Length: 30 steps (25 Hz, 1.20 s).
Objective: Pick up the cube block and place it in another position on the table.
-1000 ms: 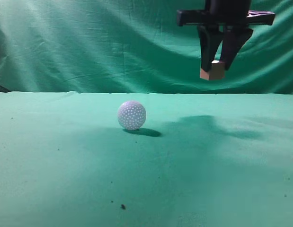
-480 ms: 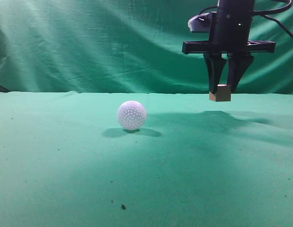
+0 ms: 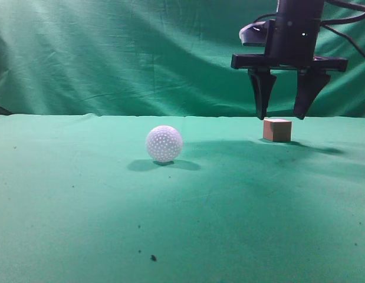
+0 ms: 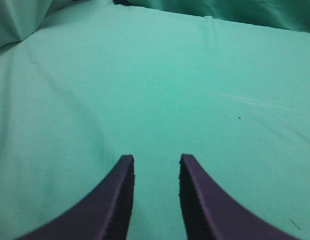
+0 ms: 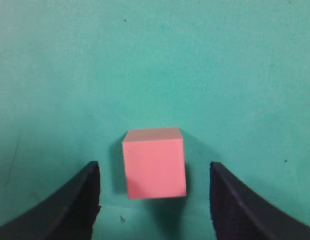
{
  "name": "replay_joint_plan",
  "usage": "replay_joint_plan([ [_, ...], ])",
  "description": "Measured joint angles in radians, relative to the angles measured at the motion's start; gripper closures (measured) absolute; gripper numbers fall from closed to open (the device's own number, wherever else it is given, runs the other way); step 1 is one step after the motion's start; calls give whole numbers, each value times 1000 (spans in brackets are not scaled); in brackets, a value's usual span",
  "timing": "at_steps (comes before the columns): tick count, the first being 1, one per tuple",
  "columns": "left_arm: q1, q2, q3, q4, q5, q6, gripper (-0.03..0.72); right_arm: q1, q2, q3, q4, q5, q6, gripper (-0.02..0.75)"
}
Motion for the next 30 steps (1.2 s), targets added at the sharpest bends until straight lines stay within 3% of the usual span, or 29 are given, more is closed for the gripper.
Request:
replay_joint_plan([
  [2, 0, 0, 0, 0, 0, 0, 426, 0, -46, 0, 2, 32, -22, 338],
  [4, 0, 0, 0, 0, 0, 0, 426, 0, -105, 0, 4, 56, -45, 458],
  [6, 0, 0, 0, 0, 0, 0, 426, 0, -181, 0, 7, 72, -59, 626],
  [9, 0, 0, 0, 0, 0, 0, 426, 2, -327, 9, 9, 100, -63, 738],
  [14, 0, 0, 0, 0, 0, 0, 426, 2, -589, 158, 11, 108, -66, 738],
  [23, 0, 0, 0, 0, 0, 0, 426, 2, -1106, 664, 45, -28, -41, 738],
  [30, 0, 0, 0, 0, 0, 0, 426, 2, -1485, 918, 83, -72, -31, 738],
])
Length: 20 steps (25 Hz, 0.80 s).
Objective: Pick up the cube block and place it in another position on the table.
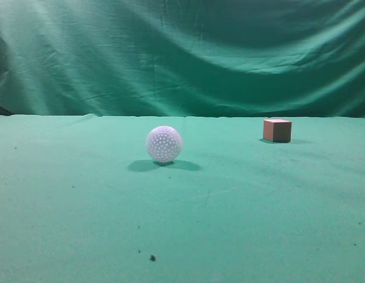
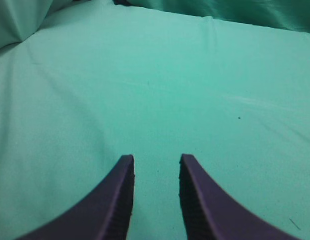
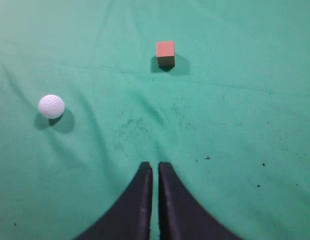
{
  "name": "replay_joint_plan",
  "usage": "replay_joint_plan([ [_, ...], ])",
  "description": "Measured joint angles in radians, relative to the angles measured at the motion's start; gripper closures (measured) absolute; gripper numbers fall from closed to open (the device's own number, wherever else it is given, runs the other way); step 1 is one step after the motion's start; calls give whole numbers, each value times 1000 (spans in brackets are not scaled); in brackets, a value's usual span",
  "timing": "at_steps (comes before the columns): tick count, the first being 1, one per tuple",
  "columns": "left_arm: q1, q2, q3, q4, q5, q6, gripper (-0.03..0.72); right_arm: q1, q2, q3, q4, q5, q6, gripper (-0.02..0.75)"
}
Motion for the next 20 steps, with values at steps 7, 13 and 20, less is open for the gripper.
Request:
replay_joint_plan([
  [7, 0, 0, 0, 0, 0, 0, 426, 0, -216, 30, 38, 67, 4, 738],
  [13, 0, 0, 0, 0, 0, 0, 426, 0, -236, 30, -18, 99, 2, 738],
  [20, 0, 0, 0, 0, 0, 0, 426, -98, -325, 137, -97, -57, -31, 738],
])
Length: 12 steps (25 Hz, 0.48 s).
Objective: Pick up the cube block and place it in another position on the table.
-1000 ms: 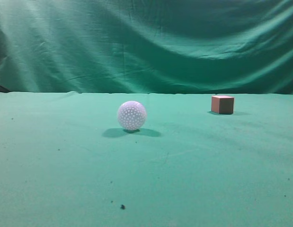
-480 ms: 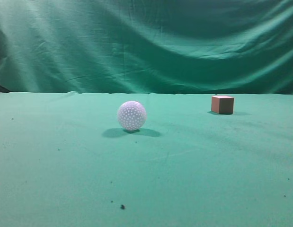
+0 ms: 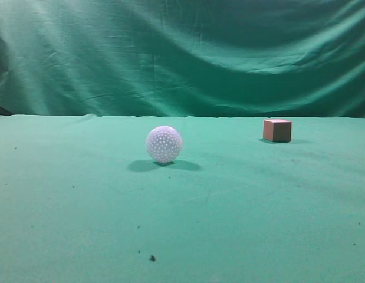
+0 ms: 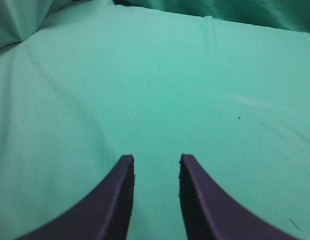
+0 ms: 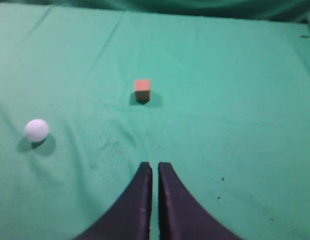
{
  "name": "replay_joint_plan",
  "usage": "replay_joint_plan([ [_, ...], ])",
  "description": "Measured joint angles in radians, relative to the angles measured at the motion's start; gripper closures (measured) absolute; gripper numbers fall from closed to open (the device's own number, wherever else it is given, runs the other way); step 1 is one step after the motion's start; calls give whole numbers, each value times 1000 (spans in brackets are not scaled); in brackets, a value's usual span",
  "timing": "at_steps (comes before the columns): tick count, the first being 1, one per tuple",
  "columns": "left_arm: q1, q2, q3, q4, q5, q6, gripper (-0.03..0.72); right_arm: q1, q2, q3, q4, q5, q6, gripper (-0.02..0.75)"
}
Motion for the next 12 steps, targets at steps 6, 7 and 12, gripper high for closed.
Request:
replay_joint_plan([
  [6, 0, 0, 0, 0, 0, 0, 426, -177, -232, 347, 2, -328, -4, 738],
  [7, 0, 0, 0, 0, 0, 0, 426, -185, -259, 402, 7, -372, -4, 738],
  [12, 0, 0, 0, 0, 0, 0, 426, -192, -287, 621, 18, -491, -5, 738],
])
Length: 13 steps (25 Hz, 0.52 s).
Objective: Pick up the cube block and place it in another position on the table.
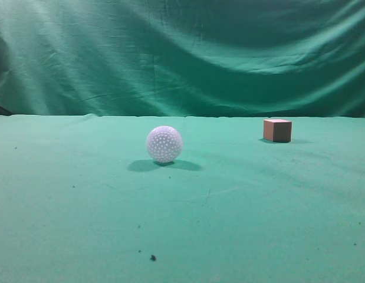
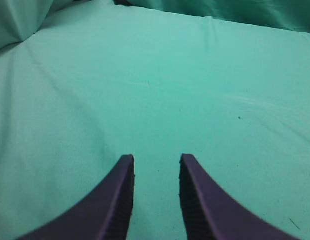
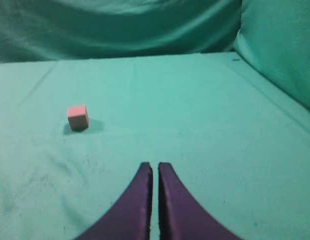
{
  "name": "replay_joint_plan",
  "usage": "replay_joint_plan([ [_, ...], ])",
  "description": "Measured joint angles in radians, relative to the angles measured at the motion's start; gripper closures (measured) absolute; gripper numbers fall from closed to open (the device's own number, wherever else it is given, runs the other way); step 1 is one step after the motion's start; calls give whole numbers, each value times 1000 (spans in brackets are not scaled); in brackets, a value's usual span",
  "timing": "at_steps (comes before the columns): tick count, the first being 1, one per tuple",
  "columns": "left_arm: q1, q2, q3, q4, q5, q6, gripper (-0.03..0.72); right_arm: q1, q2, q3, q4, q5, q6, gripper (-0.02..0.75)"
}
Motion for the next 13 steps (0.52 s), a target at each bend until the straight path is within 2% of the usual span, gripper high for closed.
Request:
replay_joint_plan([
  [13, 0, 0, 0, 0, 0, 0, 426, 0, 0, 26, 4, -6, 0, 738],
])
